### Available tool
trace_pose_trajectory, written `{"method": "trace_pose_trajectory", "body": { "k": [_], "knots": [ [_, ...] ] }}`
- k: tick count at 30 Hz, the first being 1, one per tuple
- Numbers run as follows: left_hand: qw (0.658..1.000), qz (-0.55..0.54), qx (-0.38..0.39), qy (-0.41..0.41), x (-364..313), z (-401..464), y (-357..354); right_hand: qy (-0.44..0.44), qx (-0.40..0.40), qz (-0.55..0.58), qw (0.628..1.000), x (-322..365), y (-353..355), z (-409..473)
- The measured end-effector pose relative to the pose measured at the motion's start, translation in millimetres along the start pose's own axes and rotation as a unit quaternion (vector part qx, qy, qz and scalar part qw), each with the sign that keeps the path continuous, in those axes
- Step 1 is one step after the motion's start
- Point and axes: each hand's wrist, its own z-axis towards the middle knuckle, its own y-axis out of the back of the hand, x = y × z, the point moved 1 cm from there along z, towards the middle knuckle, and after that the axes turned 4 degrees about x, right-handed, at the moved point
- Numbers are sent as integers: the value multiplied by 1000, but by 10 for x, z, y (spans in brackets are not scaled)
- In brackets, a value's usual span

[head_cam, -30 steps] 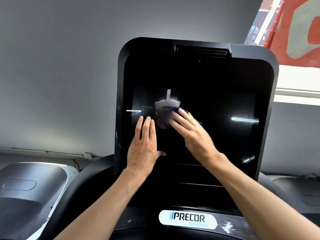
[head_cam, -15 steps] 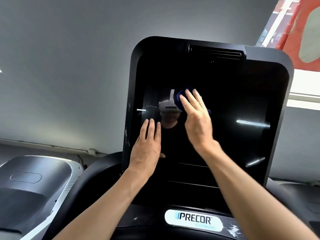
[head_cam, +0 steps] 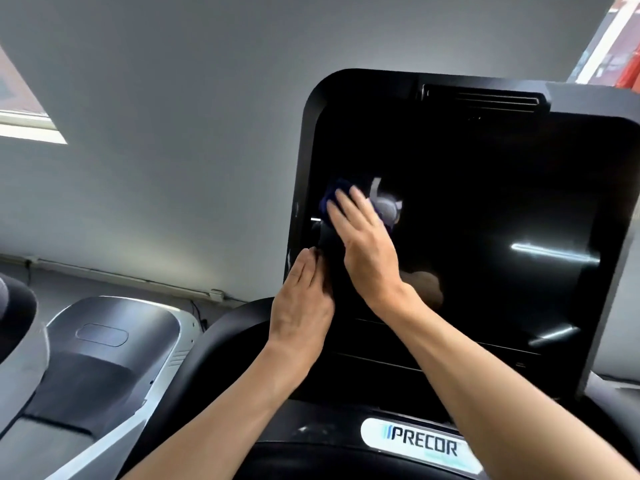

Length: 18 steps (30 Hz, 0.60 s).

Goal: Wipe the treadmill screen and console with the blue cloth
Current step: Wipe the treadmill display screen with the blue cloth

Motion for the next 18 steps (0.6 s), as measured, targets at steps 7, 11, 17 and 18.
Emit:
{"method": "trace_pose_trajectory", "body": {
  "k": [7, 11, 17, 18],
  "knots": [
    [999, 15, -17, -36, 84, -117, -59, 61, 47, -53, 996, -396, 247, 46],
    [999, -27, -37, -28, 111, -125, -89, -8, -19, 0, 1000, 54, 9, 252],
    [998, -31, -27, -45, 236, -157, -141, 108, 90, -49, 989, -184, 169, -152],
    [998, -29, -31, -49, 240, -163, -149, 61, 65, -55, 994, -210, 193, -81]
  ]
}}
